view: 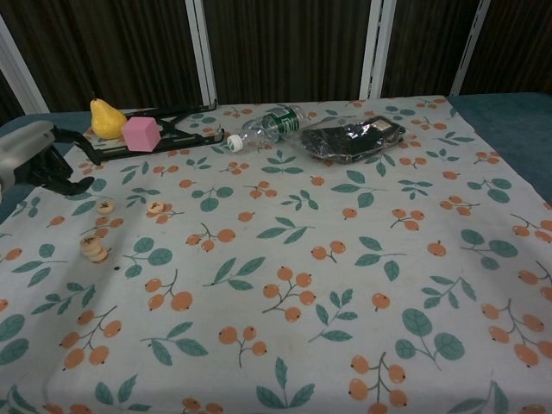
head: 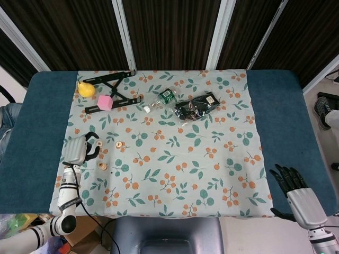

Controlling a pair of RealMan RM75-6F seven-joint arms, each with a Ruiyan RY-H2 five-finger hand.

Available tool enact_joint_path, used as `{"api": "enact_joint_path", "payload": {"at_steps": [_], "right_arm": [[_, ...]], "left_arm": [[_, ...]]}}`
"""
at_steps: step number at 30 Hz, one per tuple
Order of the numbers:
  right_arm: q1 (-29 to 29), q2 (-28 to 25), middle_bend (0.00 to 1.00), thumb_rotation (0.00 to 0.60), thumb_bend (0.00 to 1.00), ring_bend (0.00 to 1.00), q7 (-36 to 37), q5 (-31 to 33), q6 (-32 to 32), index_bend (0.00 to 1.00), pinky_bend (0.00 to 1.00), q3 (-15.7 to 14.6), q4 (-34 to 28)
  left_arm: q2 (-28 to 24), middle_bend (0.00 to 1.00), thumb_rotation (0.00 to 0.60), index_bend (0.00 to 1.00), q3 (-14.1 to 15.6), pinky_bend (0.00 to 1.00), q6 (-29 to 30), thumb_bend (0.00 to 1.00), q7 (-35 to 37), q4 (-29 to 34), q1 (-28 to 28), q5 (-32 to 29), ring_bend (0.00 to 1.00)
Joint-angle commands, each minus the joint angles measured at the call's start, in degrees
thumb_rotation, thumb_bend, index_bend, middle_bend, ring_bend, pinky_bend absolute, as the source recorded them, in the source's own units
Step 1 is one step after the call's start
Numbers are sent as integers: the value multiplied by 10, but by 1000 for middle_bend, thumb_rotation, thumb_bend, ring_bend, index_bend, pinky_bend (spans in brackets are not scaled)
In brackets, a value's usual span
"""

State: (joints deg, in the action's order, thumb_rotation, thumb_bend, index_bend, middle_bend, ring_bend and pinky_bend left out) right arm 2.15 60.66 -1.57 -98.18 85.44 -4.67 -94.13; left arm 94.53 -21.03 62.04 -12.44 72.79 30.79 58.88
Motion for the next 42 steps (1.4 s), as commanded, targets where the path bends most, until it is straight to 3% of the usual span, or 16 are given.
{"api": "enact_joint_path", "payload": {"at_steps": [1, 13, 24, 42], "right_arm": [[0, 0, 0, 600, 205, 0, -1, 1, -1, 0, 61, 0, -1], [1, -2, 0, 600, 204, 0, 2, 5, -4, 0, 61, 1, -2], [3, -2, 0, 600, 204, 0, -1, 8, -8, 0, 61, 2, -4], [3, -1, 0, 600, 204, 0, -2, 11, -8, 0, 61, 4, -4]], "left_arm": [[8, 1000, 600, 410, -14, 1000, -35, 402, -35, -36, 31, -44, 1000], [76, 1000, 600, 391, 18, 1000, -73, 394, -46, -164, 58, -73, 1000], [117, 1000, 600, 391, 17, 1000, -90, 393, -23, -249, 74, -71, 1000], [131, 1000, 600, 445, 12, 1000, -97, 393, -8, -274, 78, -63, 1000]]}}
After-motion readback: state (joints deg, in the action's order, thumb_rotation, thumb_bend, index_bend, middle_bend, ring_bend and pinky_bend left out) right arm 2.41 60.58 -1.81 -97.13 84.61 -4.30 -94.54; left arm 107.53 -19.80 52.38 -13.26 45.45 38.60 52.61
